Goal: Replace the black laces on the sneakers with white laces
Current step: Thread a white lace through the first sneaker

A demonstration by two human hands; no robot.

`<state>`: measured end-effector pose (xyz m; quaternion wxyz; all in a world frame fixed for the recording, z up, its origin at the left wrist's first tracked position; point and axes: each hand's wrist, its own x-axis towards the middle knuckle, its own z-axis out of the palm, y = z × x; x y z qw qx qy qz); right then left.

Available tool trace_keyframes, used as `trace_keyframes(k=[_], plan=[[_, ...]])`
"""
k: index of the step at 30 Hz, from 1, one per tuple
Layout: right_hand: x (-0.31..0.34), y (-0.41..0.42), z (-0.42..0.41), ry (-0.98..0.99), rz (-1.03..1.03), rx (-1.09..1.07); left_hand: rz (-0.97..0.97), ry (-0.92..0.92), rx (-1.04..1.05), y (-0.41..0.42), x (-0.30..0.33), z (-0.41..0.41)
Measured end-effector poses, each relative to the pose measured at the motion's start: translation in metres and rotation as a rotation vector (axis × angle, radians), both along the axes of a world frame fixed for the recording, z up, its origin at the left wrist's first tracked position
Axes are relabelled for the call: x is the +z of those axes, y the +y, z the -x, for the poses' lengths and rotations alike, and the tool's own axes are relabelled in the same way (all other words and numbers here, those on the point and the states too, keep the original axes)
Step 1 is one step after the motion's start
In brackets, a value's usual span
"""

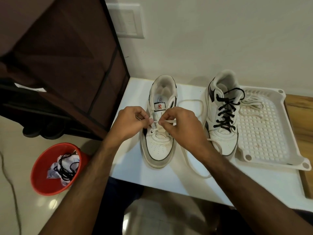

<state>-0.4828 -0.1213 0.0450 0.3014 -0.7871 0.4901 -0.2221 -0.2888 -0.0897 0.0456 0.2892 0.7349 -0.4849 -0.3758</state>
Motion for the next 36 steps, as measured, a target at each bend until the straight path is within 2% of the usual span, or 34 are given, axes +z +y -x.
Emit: trace_keyframes(k=[3,6,17,22,30,36], plan=[[-0.006,0.004,-0.006,0.12,0.083,-0.001,-0.002,0.005,0.001,0.0,0.003,0.001],[-0.01,0.006,-0.011,0.153,0.104,-0.014,-0.01,0.03,0.004,0.002,0.006,0.001],[-0.02,0.007,-0.02,-0.044,-0.117,-0.069,-0.001,0.052,0.0,0.002,0.006,0.0],[-0.023,0.007,-0.022,-0.089,-0.135,-0.08,0.007,0.044,-0.008,0.002,0.005,-0.001],[-0.026,0.009,-0.024,-0.106,-0.108,-0.089,0.016,0.039,-0.01,0.002,0.004,-0.001],[-0.029,0.01,-0.023,0.033,-0.033,-0.062,0.036,0.009,-0.106,0.004,-0.001,-0.009]])
